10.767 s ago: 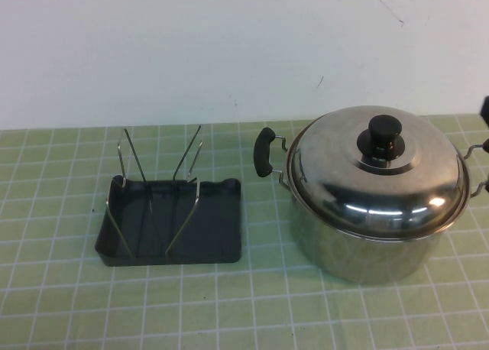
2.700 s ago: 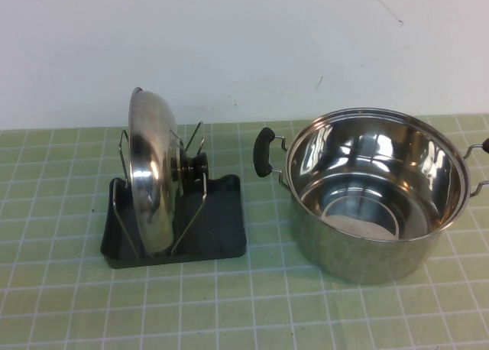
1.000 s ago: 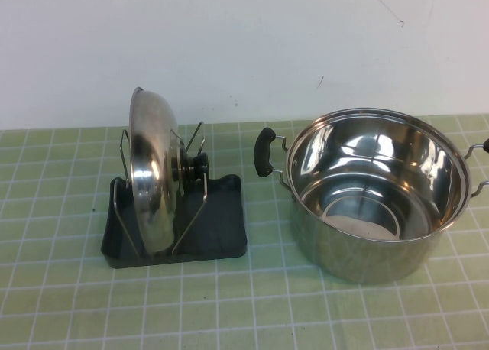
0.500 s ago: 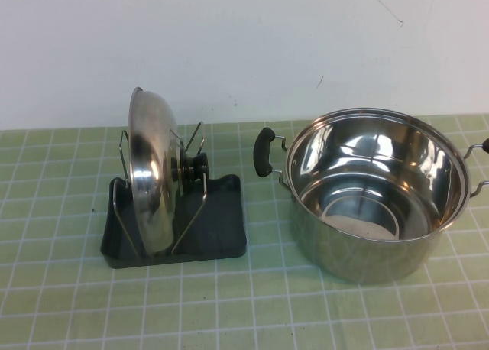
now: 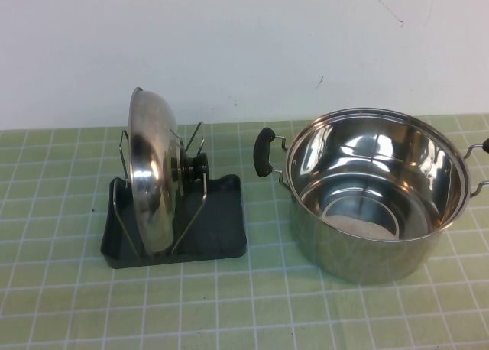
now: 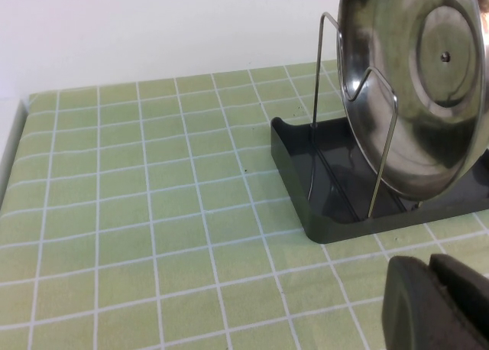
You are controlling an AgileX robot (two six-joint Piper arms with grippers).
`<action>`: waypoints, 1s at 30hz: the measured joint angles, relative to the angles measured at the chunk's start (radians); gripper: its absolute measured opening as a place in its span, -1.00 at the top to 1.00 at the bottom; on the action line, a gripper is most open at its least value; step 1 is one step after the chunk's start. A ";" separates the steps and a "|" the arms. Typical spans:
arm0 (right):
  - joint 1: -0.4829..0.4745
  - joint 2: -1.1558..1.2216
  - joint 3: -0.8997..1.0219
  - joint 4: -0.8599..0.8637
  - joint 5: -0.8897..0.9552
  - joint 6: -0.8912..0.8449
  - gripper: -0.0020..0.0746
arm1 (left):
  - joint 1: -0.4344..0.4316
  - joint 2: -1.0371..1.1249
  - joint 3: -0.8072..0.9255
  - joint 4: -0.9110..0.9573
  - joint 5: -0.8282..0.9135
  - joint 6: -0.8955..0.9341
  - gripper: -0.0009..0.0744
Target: Put pot lid on rack
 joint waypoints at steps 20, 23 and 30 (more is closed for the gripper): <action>0.000 0.000 0.000 -0.006 0.001 0.002 0.95 | 0.489 -0.111 0.340 -0.475 -0.554 0.442 0.98; 0.000 0.000 0.000 -0.006 0.001 0.002 0.95 | 0.559 -0.111 0.369 -0.498 -0.555 0.445 0.98; 0.000 0.000 0.000 -0.006 0.001 0.002 0.95 | 0.573 -0.115 0.369 -0.505 -0.462 0.451 0.98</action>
